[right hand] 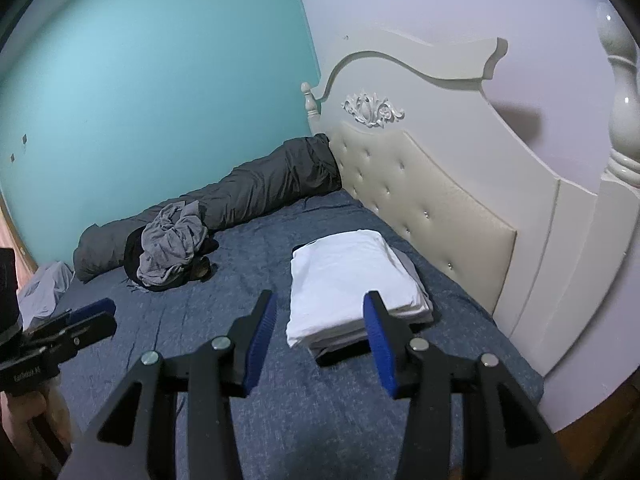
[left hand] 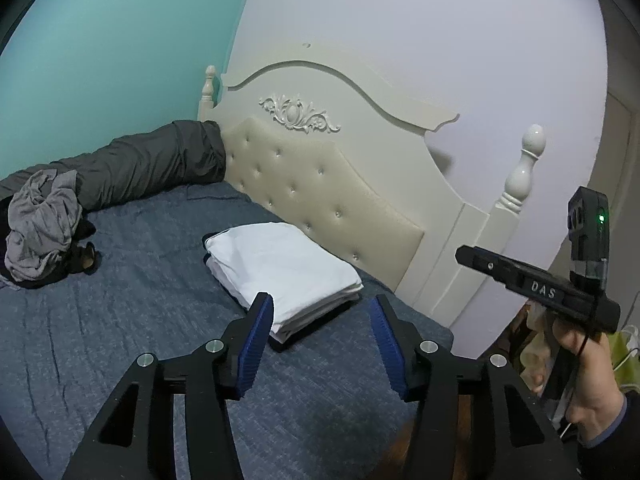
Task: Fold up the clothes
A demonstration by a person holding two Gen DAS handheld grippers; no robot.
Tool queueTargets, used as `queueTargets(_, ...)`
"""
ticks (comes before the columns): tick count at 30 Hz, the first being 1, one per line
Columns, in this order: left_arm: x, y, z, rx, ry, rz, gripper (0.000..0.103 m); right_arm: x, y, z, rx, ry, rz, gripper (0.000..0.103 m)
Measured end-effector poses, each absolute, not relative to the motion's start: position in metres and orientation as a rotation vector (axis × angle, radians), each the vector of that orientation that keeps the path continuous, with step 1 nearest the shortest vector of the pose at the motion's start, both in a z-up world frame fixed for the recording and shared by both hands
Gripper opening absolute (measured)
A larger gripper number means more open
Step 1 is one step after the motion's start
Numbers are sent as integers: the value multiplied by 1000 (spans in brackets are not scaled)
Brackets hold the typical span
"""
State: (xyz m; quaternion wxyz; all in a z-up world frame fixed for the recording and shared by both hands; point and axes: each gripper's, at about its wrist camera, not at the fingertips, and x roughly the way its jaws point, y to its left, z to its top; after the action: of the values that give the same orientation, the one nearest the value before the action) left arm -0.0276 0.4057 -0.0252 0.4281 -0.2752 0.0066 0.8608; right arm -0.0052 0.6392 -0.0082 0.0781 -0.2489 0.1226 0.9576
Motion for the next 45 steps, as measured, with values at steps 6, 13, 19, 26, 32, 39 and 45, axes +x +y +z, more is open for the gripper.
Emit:
queueTargets(6,-15,396,-23,-676,23,2159,59,15,611,-6,-710,298,2867,60)
queueTargets(13,-1,382,-20,-653,32,2174,66,36,589,-4,-675,316,2863,76)
queueTargets(19,12,370,-16,-629,36,2187,71,53,573,-9,-678,323,2883,87)
queueTargets(26,30,362,-14,-601,32,2184,84,76,562,-10,-677,323,2856,97)
queueTargets(32,44,356,-15,-587,50,2190,94,93,553,-9,-668,284,2811,98)
queueTargets(39,53,348,-16,-586,71,2212,103,108,540,-8,-655,291,2793,99)
queueTargets(45,55,340,-20,-597,76,2233,103,115,526,-10,-628,254,2779,99)
